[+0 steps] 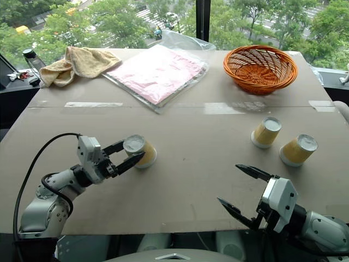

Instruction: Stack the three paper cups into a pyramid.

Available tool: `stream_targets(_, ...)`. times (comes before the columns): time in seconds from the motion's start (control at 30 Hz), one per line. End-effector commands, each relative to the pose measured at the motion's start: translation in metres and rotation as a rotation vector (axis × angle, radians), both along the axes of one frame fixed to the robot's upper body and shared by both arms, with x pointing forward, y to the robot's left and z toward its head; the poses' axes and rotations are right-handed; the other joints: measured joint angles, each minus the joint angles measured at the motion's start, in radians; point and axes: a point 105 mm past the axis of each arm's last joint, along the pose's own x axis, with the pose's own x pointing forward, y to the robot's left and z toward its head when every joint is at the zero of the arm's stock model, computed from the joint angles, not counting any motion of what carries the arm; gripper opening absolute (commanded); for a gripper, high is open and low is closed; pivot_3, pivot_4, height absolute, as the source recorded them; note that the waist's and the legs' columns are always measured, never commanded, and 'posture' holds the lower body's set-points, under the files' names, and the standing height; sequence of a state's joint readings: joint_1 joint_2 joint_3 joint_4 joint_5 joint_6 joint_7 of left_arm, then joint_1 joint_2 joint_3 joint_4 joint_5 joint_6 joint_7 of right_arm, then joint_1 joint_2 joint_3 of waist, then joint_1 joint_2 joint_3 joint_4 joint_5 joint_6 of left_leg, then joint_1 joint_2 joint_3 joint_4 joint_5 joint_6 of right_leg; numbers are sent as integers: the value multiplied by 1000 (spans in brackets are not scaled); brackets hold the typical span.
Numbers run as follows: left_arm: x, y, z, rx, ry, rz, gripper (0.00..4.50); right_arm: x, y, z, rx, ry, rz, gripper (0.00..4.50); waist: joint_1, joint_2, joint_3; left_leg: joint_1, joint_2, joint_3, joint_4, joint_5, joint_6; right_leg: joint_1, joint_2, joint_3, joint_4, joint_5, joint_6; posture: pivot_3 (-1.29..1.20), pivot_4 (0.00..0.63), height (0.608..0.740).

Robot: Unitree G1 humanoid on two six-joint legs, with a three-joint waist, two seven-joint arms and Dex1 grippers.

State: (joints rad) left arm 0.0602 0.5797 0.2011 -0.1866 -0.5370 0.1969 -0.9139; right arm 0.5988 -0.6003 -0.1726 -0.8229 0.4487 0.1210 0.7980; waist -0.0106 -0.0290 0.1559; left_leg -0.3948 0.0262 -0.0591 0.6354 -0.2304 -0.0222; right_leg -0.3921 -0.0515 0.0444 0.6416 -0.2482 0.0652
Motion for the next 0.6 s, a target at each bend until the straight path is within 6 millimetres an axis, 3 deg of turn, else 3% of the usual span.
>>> stream_targets(0.03, 1, -8, 7, -2, -41, -40, 2119, -3, 2, 12, 1, -64, -11, 4500, 2, 0, 0, 0, 0, 0, 0, 0, 0, 0, 0, 0, 0, 0, 0, 0, 150, 740)
stream_targets(0.2, 15, -26, 19, -8, -81, -111, 2059, 3, -4, 12, 9, -81, -87, 4500, 5, 0, 0, 0, 0, 0, 0, 0, 0, 0, 0, 0, 0, 0, 0, 0, 150, 740)
stream_targets(0.37, 46, -52, 37, -13, -116, -162, 2059, 9, -14, 16, 18, -117, -204, 4500, 12, -1, 0, 0, -1, -1, 1, 0, 0, 1, 1, 0, 1, 1, 1, 0, 150, 740)
stream_targets(0.6, 62, -86, 27, 15, -79, -269, 2059, 0, -16, 16, 3, -115, -268, 4500, -1, 0, 0, -1, -1, -2, 1, 0, 0, 1, 1, 0, 0, 4, 2, 0, 150, 740)
